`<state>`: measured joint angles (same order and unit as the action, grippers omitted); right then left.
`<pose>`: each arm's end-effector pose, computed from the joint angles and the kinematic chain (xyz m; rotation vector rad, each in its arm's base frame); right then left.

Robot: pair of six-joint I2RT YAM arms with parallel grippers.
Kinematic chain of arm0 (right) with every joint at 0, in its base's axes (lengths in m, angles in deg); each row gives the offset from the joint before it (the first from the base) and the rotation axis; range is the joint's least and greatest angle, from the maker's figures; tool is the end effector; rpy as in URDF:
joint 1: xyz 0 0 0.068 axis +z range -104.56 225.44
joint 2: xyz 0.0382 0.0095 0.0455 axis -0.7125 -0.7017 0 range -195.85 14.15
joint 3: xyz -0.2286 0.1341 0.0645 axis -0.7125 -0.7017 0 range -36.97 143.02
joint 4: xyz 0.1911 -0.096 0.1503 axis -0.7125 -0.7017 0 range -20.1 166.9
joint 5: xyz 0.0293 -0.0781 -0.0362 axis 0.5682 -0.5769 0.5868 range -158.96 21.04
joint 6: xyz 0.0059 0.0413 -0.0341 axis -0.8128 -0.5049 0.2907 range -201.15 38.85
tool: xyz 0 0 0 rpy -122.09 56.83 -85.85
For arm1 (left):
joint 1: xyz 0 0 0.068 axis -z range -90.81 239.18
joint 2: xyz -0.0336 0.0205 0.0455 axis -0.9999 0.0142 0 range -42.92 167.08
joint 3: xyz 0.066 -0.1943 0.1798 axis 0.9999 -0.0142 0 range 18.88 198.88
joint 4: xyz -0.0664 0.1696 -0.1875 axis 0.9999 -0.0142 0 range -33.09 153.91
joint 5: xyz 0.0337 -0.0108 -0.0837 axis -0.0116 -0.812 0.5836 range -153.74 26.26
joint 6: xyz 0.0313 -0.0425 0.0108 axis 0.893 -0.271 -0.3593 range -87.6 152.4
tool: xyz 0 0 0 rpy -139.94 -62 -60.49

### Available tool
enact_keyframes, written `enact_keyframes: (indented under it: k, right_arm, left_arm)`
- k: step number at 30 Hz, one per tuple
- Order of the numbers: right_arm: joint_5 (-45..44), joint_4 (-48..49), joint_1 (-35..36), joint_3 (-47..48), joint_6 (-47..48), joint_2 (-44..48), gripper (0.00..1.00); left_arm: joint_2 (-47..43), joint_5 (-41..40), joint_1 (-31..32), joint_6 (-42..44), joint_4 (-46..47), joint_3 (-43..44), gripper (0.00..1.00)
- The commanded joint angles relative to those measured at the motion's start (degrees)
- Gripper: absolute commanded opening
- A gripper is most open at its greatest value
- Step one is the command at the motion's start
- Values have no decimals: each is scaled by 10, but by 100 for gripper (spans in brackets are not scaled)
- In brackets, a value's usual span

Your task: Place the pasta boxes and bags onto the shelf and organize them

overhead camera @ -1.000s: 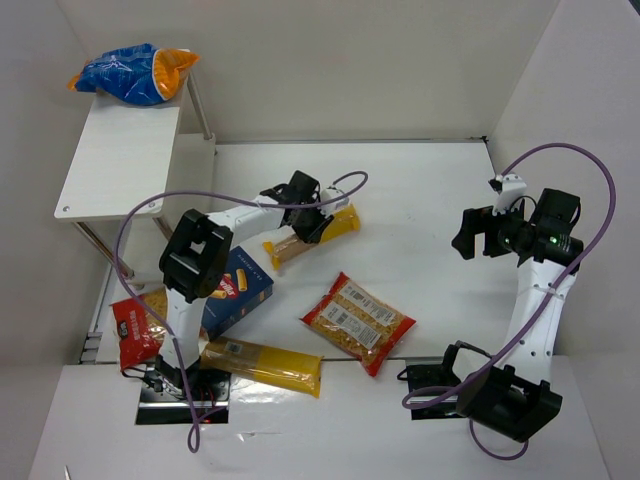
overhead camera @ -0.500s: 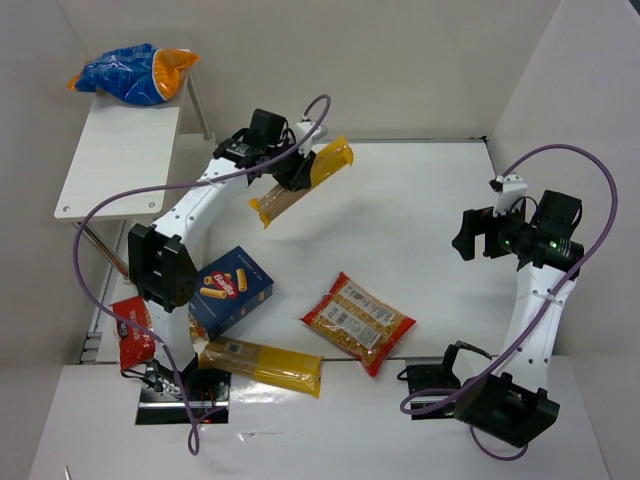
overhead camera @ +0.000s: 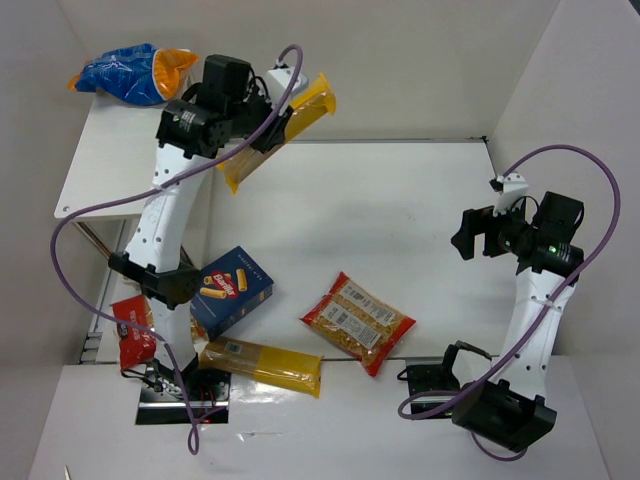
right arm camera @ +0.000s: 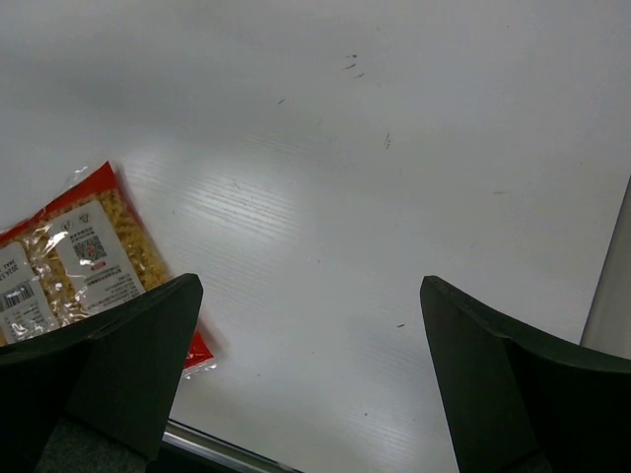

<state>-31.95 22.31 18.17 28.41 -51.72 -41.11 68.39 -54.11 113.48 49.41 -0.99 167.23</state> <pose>0.1638 -0.0604 0.3607 -0.3426 2.1443 0.2048 0.3365 -0.1583 0.5040 0.8229 1.8873 -0.2513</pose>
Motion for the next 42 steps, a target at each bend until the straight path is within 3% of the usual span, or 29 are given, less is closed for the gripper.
enact_keyframes:
  k: [1, 2, 3, 4, 20, 28, 34, 39, 42]
  right_arm:
    - [22, 33, -4, -3, -3, 6, 100]
    - [22, 33, -4, -3, -3, 6, 100]
    - [29, 33, -4, -3, -3, 6, 100]
    - [29, 33, -4, -3, -3, 0, 100]
    - [53, 68, 6, 8, -3, -41, 100]
    - [58, 85, 18, 8, -3, -52, 100]
    - [58, 96, 23, 8, -3, -57, 100]
    - [64, 96, 28, 3, -3, -63, 100]
    - [64, 96, 28, 3, -3, -63, 100]
  left_arm:
    - [-10, -34, -8, 43, -35, 104, 0]
    - [3, -42, -8, 43, -55, 146, 0]
    - [19, -54, -8, 53, -98, 257, 0]
    - [28, -73, -8, 53, -98, 271, 0]
    - [-125, -284, -8, 221, -95, 220, 0]
    - [-254, -308, -8, 340, -88, 34, 0]
    - [-479, -313, -8, 467, 89, -344, 0]
    - [-506, -300, -8, 471, 100, -402, 0]
    - [-529, -312, -8, 525, 154, -474, 0]
